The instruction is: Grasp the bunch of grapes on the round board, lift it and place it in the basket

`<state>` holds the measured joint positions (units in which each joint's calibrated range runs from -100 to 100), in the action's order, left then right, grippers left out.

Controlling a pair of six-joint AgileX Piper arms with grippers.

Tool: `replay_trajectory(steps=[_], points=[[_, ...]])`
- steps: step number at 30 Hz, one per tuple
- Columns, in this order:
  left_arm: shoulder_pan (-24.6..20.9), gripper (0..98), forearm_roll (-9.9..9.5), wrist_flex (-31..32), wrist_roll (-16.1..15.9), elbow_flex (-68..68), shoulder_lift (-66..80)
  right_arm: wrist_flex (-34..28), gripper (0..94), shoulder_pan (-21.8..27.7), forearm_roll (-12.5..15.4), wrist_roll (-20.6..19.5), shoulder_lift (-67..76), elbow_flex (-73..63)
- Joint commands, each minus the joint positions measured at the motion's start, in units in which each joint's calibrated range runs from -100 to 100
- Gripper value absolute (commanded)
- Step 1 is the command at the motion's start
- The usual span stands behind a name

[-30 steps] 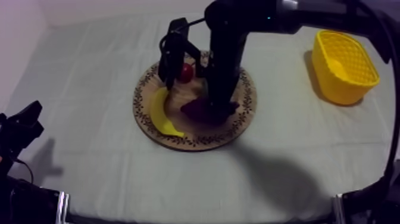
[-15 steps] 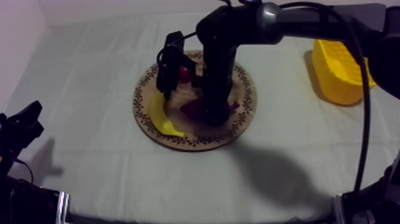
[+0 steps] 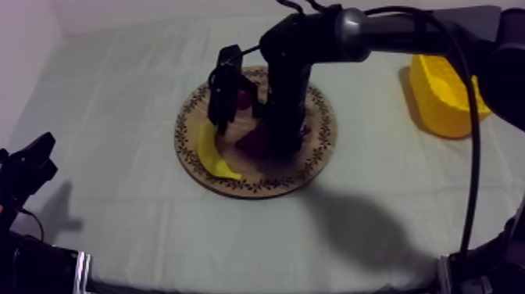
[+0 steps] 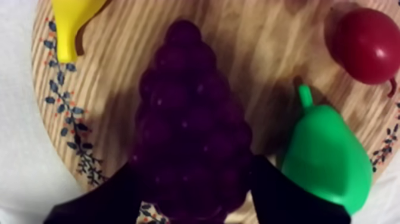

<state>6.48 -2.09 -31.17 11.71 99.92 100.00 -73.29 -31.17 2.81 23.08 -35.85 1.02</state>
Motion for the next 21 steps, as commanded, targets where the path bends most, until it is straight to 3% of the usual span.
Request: replay_trajectory(steps=[1,7,21], points=[[0.00,0.1,-0.03,0.05,-0.01,-0.03,0.00,-0.16,28.3,-0.04,0.23,0.15,0.13,0.39],[0.00,0.1,-0.03,0.05,-0.01,-0.03,0.00,0.33,22.4,0.60,0.29,-0.14,2.13,0.79],[0.00,0.1,-0.03,0.05,-0.01,-0.03,0.00,-0.41,20.9,5.60,0.13,-0.17,19.98,3.11]])
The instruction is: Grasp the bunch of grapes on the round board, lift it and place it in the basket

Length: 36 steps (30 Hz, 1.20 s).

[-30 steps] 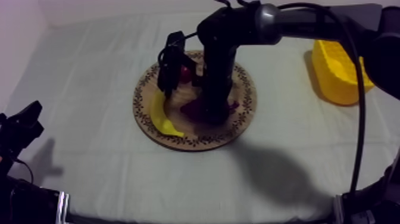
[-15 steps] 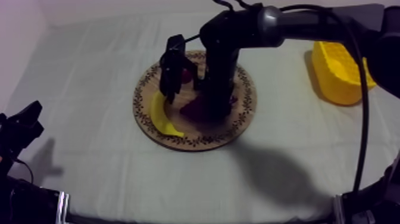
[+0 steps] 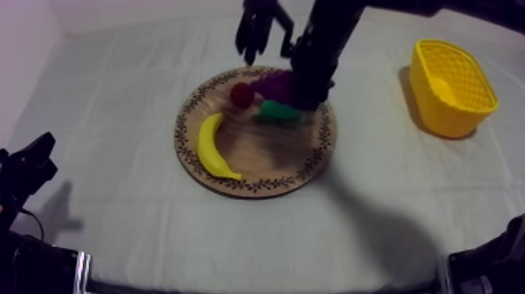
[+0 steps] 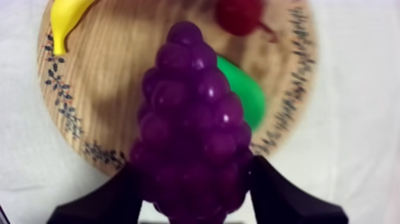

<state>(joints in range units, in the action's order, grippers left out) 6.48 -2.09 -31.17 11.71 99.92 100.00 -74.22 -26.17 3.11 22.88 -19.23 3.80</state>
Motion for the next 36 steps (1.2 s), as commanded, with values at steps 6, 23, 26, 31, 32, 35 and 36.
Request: replay_trajectory(steps=[6,23,26,31,32,35,36], points=[[0.00,0.1,-0.03,0.05,-0.01,-0.03,0.00,3.27,20.5,4.65,-0.42,-0.91,11.65,2.74],[0.00,0.1,-0.03,0.05,-0.01,-0.03,0.00,22.40,20.0,20.79,-0.96,-8.49,25.82,12.44],[0.00,0.1,-0.03,0.05,-0.01,-0.03,0.00,26.27,19.9,23.34,-1.37,-10.64,26.97,14.94],[0.00,0.1,-0.03,0.05,-0.01,-0.03,0.00,30.74,20.0,27.30,-2.73,-15.18,28.27,18.71],[0.00,0.1,-0.03,0.05,-0.01,-0.03,0.00,31.13,20.0,28.11,-2.88,-15.80,28.39,19.38],[0.00,0.1,-0.03,0.05,-0.01,-0.03,0.00,32.15,20.0,30.55,-3.37,-17.32,28.35,21.28],[0.00,0.1,-0.03,0.05,-0.01,-0.03,0.00,32.19,20.0,31.33,-3.43,-17.53,28.11,21.78]])
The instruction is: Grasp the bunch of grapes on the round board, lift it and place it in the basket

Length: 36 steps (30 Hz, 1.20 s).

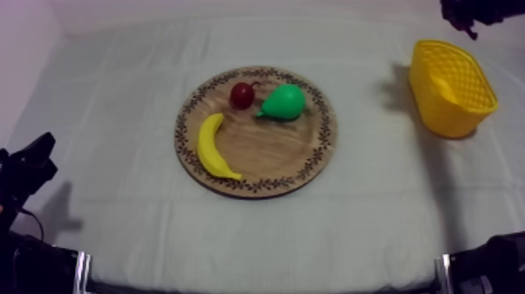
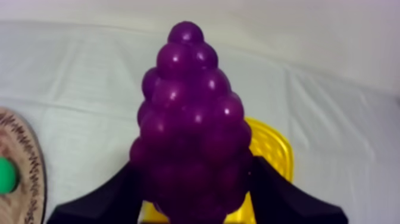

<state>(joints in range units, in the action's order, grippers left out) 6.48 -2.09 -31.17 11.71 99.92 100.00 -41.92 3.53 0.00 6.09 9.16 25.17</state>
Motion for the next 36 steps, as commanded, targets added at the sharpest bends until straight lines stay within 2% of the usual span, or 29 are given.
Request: replay_trajectory(steps=[1,7,15,23,29,36], points=[[0.00,0.1,-0.03,0.05,-0.01,-0.03,0.00,-0.27,20.0,2.38,-0.35,-0.84,-0.63,0.79],[0.00,0.1,-0.03,0.05,-0.01,-0.03,0.00,-4.01,20.1,5.35,-0.31,0.19,-4.59,2.39],[0.00,0.1,-0.03,0.05,-0.01,-0.03,0.00,-11.20,19.8,5.83,0.54,2.29,-13.05,4.00],[0.00,0.1,-0.03,0.05,-0.01,-0.03,0.00,-12.92,21.1,6.66,0.69,2.51,-22.68,-1.95],[0.00,0.1,-0.03,0.05,-0.01,-0.03,0.00,-12.87,42.0,7.62,0.86,3.95,-27.33,-5.26],[0.00,0.1,-0.03,0.05,-0.01,-0.03,0.00,-9.80,64.3,6.97,0.95,5.57,-29.01,-5.87]])
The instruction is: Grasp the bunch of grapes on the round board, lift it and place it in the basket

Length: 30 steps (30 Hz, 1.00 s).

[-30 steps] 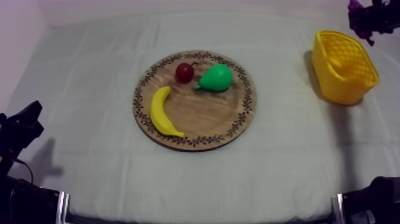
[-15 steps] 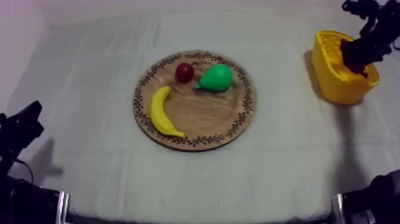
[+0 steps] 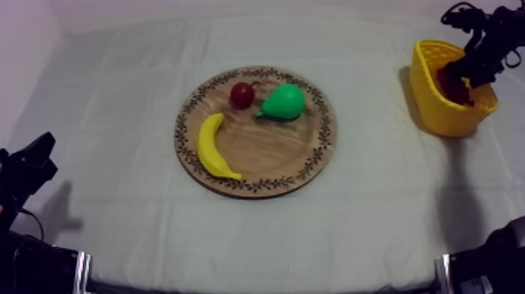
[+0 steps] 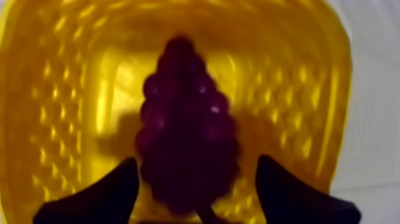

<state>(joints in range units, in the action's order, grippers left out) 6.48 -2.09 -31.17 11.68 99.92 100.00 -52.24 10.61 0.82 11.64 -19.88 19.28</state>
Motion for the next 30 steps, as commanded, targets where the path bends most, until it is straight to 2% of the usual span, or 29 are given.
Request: replay_trajectory(steps=[1,6,13,22,30], points=[[0.00,0.1,-0.03,0.05,0.01,-0.03,0.00,1.11,66.6,-0.22,0.19,0.05,0.07,0.01],[0.00,0.1,-0.03,0.05,0.01,-0.03,0.00,4.26,72.1,-0.73,0.45,-0.07,1.68,0.22],[0.00,0.1,-0.03,0.05,0.01,-0.03,0.00,8.13,69.4,-0.55,1.40,0.22,8.69,2.08],[0.00,0.1,-0.03,0.05,0.01,-0.03,0.00,15.20,57.8,-0.85,1.42,0.10,27.05,14.64],[0.00,0.1,-0.03,0.05,0.01,-0.03,0.00,22.24,47.3,-3.28,0.06,-1.43,45.21,29.26]])
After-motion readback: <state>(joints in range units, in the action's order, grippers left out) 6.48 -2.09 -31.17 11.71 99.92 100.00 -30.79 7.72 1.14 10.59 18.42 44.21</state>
